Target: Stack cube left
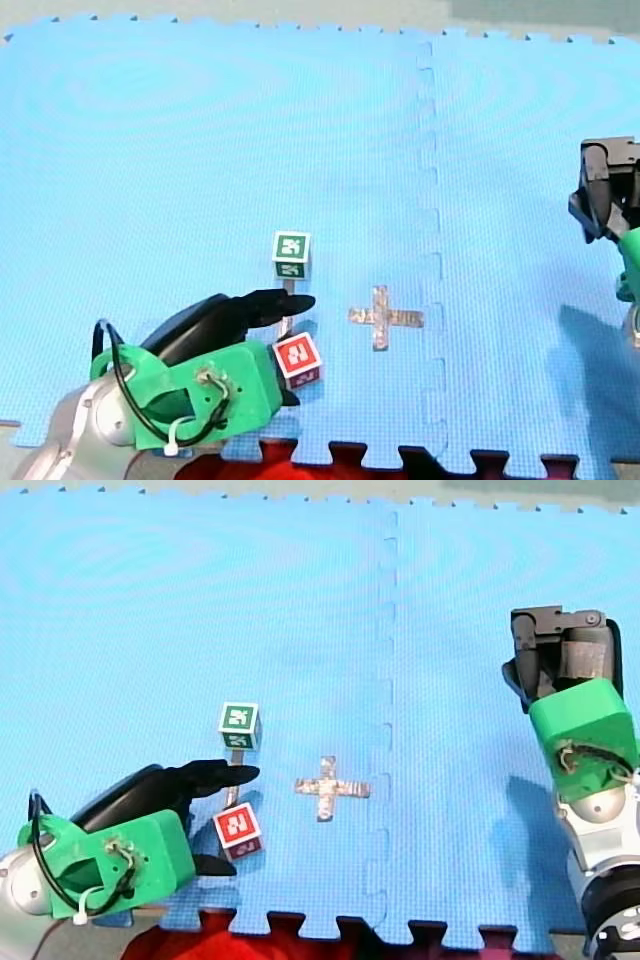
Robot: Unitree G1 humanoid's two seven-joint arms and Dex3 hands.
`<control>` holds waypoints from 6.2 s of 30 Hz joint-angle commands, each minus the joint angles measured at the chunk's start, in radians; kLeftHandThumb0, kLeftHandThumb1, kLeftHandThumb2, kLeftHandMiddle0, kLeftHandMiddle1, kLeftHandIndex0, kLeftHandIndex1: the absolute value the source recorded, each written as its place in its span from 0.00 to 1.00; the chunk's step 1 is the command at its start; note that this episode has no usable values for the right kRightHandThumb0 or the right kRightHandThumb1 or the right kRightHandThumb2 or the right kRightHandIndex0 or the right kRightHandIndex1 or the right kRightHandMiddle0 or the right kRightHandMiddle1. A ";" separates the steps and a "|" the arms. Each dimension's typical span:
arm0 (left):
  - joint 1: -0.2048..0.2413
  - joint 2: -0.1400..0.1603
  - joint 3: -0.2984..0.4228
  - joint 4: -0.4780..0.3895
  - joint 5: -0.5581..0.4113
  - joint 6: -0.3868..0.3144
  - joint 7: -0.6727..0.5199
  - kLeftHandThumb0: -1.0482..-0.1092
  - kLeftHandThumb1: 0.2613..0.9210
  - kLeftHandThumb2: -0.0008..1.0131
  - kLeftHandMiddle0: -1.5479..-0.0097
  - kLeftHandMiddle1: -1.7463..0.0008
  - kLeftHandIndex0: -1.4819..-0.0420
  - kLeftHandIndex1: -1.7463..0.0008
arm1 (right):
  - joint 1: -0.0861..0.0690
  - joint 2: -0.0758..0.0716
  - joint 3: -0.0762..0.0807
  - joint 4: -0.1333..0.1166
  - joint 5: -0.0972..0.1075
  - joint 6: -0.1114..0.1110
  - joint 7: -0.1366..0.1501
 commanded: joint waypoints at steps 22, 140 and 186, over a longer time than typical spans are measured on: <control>0.030 -0.047 -0.030 0.008 0.063 0.003 0.117 0.65 0.72 0.01 0.38 0.00 0.14 0.84 | 0.012 -0.013 0.001 -0.017 0.000 -0.008 -0.016; -0.404 -0.145 -0.041 0.544 0.152 -0.363 0.355 0.62 0.77 0.00 0.38 0.00 0.14 0.99 | -0.053 0.082 0.030 0.051 -0.030 0.097 -0.122; -0.411 -0.161 -0.067 0.520 0.130 -0.335 0.226 0.62 0.78 0.00 0.37 0.00 0.14 1.00 | -0.053 0.074 0.014 0.031 -0.012 0.087 -0.111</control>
